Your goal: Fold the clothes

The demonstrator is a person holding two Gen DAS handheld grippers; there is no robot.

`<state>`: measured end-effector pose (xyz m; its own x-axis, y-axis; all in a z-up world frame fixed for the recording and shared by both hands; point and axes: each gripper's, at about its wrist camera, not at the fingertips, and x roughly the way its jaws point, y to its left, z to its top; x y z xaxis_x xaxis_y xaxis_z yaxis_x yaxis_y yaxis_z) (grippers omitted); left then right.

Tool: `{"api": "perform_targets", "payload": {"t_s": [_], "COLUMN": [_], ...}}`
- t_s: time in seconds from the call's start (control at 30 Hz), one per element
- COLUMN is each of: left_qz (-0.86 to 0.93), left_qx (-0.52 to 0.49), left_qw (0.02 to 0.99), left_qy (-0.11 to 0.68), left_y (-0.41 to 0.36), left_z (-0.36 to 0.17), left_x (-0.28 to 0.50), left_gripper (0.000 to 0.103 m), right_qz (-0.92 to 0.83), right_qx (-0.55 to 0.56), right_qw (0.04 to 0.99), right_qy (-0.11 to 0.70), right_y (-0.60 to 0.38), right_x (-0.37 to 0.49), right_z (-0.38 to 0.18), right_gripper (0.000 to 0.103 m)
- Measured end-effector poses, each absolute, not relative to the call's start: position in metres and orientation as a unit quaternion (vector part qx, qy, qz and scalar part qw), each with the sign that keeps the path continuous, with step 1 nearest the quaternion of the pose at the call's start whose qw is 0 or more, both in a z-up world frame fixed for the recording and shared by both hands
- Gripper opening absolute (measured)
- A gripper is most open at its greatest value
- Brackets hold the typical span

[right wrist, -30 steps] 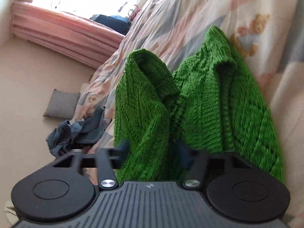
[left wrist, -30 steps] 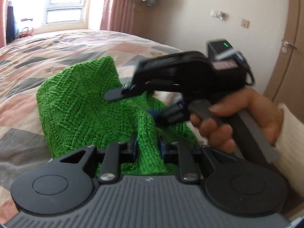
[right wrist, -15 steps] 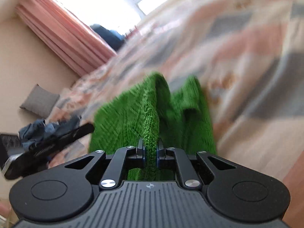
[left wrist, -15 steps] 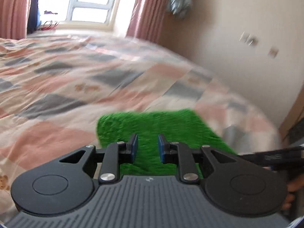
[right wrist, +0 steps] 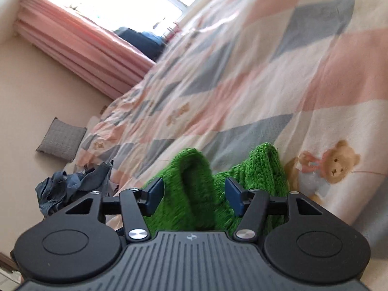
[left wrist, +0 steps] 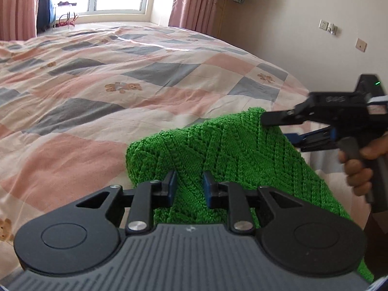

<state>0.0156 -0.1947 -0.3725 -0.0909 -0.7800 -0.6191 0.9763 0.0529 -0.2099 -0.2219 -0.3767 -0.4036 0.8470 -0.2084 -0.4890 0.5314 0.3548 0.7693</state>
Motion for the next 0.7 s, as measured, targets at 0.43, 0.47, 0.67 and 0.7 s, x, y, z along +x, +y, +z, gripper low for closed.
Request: {"api": "perform_targets", "payload": {"t_s": [0.43, 0.47, 0.67, 0.7], "left_qz": [-0.706, -0.71, -0.704, -0.699], "left_qx": [0.118, 0.12, 0.177, 0.188], "left_qw": [0.618, 0.614, 0.606, 0.611], "left_qy": [0.324, 0.322, 0.323, 0.32], "left_y": [-0.209, -0.213, -0.246, -0.249], "left_z": [-0.344, -0.341, -0.354, -0.36], "left_x": [0.015, 0.01, -0.022, -0.024], "left_gripper": [0.019, 0.019, 0.019, 0.019], "right_qz": [-0.243, -0.26, -0.337, -0.348], "right_qx": [0.455, 0.446, 0.452, 0.454], "right_qw": [0.85, 0.848, 0.804, 0.795], "right_qy": [0.109, 0.114, 0.187, 0.2], "right_y": [-0.345, -0.345, -0.371, -0.376], "right_x": [-0.242, -0.243, -0.235, -0.233], "right_z": [-0.331, -0.323, -0.368, -0.378], "right_gripper": [0.014, 0.014, 0.014, 0.014]}}
